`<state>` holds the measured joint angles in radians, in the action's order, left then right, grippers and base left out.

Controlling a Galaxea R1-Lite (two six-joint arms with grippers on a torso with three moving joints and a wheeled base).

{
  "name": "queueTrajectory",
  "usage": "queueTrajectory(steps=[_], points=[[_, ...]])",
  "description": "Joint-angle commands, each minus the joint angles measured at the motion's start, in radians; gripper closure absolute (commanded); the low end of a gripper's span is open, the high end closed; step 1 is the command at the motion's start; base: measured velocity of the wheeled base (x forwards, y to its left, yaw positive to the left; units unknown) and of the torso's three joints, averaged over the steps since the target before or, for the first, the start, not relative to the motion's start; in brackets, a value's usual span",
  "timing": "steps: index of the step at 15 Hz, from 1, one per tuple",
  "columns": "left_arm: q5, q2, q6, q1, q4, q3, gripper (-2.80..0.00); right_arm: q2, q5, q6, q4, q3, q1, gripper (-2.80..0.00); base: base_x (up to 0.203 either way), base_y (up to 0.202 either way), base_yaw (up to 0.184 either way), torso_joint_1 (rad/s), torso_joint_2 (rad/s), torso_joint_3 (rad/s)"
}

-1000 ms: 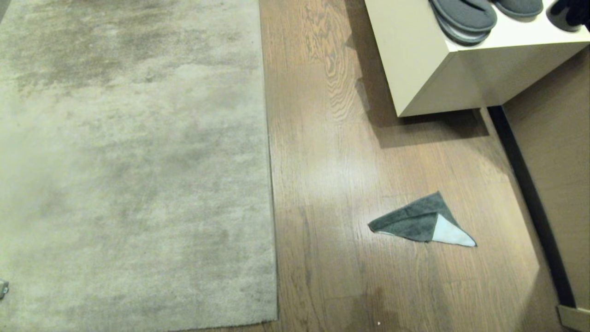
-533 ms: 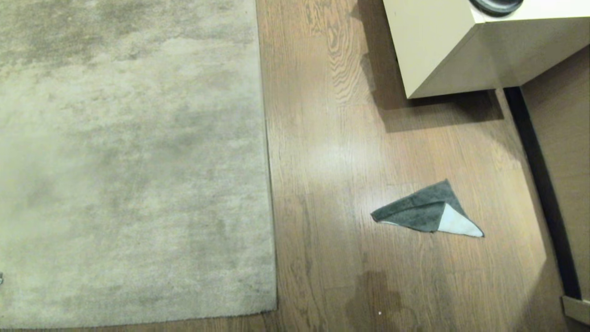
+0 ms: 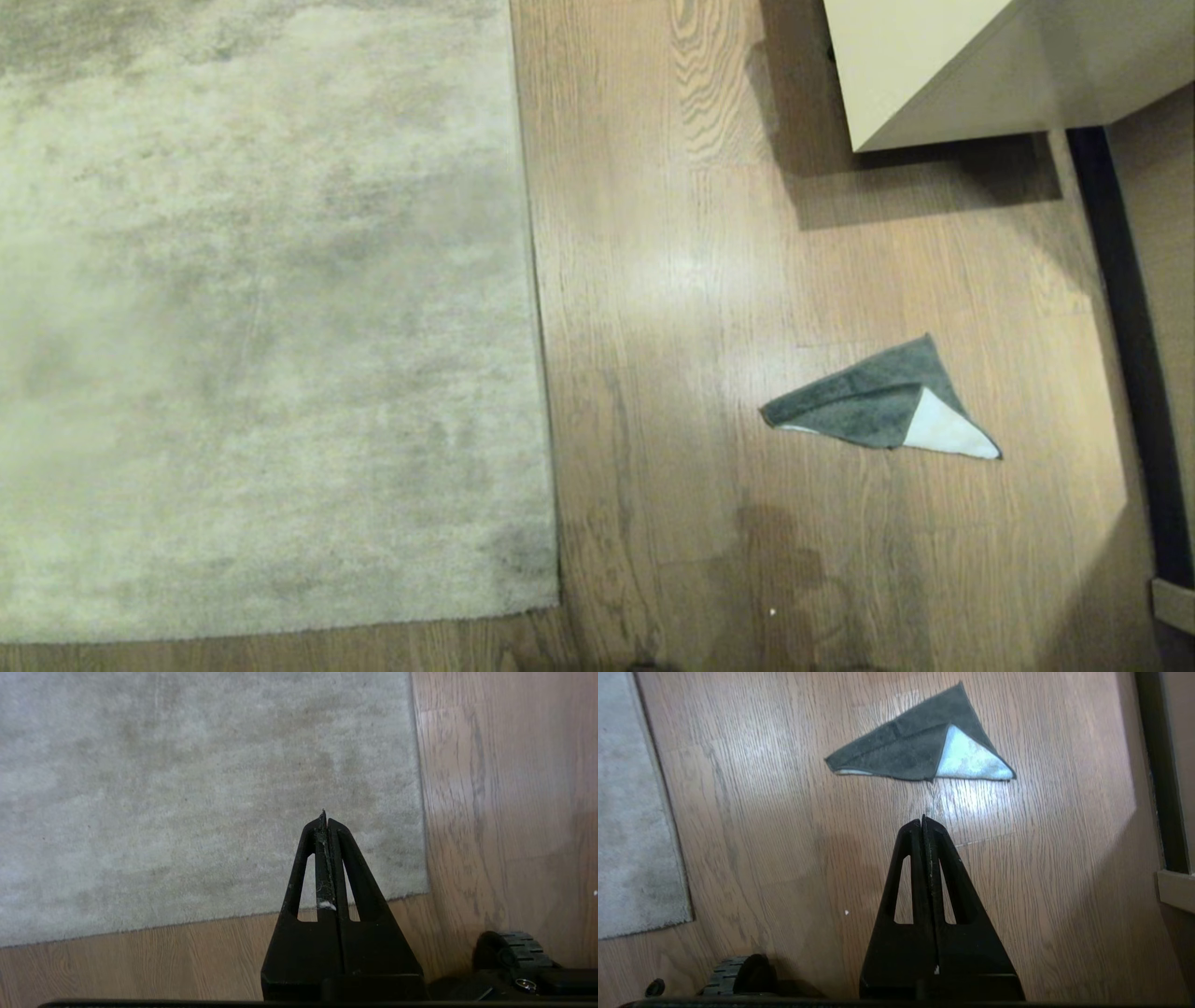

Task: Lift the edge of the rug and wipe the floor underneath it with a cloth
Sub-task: Pick up the rag

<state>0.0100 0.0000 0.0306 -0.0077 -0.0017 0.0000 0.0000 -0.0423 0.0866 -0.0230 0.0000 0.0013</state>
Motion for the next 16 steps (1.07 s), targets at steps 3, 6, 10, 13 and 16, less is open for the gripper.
queueTrajectory(steps=[3, 6, 10, 13, 16], points=[[-0.001, 0.0, -0.001, 0.0, 0.0, 0.0, 0.0, 0.0, -0.001, 0.001, 0.0, 0.0, 0.0, 0.0, 0.0, 0.0, 0.0, 0.002, 0.0, -0.196], [-0.001, 0.0, -0.006, 0.0, -0.001, 0.0, 0.0, 0.0, -0.001, 0.001, 0.0, 0.0, 0.0, 0.0, 0.0, 0.0, 0.0, 0.001, 0.0, -0.197], [0.001, 0.0, -0.012, 0.0, -0.001, 0.0, 0.0, 0.0, -0.001, 0.001, 0.0, 0.0, 0.0, 0.0, 0.0, 0.0, 0.0, 0.003, 0.0, -0.198], [-0.001, 0.0, -0.014, 0.0, -0.001, 0.0, 0.0, 0.0, -0.001, 0.001, 0.0, 0.0, 0.0, 0.0, 0.0, 0.0, 0.0, 0.004, 0.0, -0.196], [0.001, 0.0, -0.014, 0.0, -0.001, 0.0, 0.0, 0.0, -0.001, 0.001, 0.0, 0.0, 0.0, 0.0, 0.0, 0.0, 0.0, 0.005, 0.0, -0.195]])
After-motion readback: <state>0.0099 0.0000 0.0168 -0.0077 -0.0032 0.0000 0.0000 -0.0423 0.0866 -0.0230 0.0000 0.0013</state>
